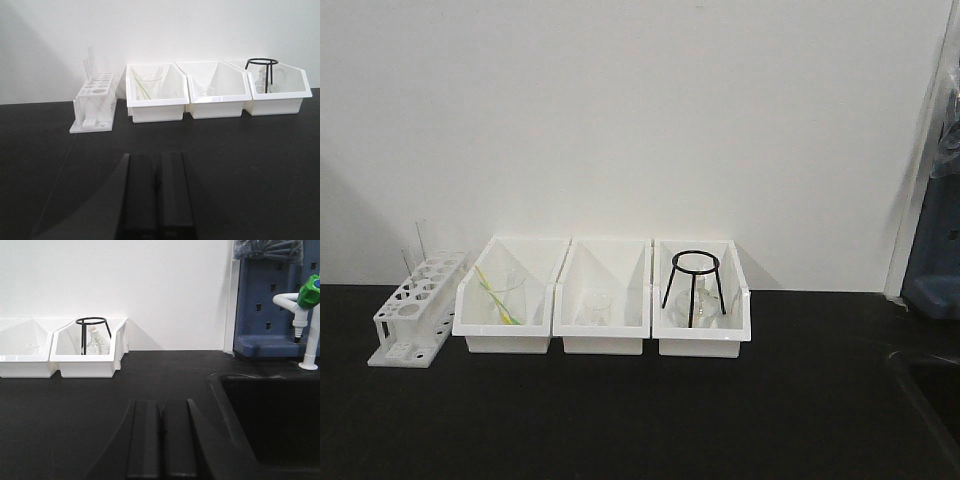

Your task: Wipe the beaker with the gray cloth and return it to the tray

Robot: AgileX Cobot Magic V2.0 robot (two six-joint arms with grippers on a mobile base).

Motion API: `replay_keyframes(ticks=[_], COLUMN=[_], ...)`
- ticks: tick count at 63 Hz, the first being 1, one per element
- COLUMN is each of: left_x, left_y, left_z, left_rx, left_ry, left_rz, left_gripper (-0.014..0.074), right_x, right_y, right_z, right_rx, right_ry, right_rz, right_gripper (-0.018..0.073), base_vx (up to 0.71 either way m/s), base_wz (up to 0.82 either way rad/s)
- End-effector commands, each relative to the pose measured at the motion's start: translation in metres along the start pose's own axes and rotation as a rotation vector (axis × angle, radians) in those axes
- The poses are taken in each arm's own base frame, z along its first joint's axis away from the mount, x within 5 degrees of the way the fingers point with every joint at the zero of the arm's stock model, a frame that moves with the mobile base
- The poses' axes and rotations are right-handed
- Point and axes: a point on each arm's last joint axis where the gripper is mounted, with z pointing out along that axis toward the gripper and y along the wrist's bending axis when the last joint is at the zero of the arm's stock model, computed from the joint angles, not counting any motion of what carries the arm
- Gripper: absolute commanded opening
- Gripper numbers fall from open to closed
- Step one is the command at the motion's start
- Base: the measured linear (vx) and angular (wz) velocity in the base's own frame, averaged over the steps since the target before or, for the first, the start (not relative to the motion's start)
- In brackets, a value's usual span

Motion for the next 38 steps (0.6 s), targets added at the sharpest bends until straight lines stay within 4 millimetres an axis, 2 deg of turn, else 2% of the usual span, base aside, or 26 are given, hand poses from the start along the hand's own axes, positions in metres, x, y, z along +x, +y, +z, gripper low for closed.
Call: replay_keyframes(ticks=[1, 38], left_x=[0.0024, 0.0024], left_y=[0.0002, 0.0002], left_z=[0.0002, 0.0002], left_rx=[0.006, 0.006], left_ry=[-0.063, -0.063], left_rz=[-0.011, -0.011], left_gripper=[-0.0006, -0.0006], right_x=[-0.0060, -0.0060], right_y=[0.0001, 0.0001], right_z=[-0.0008, -0.0008], right_rx=[0.001, 0.001], right_ry=[-0.084, -0.084], right_rz=[-0.007, -0.007], right_gripper=[-0.0011, -0.0011], base_vx=[0.00, 0.00], base_wz=[0.00, 0.00])
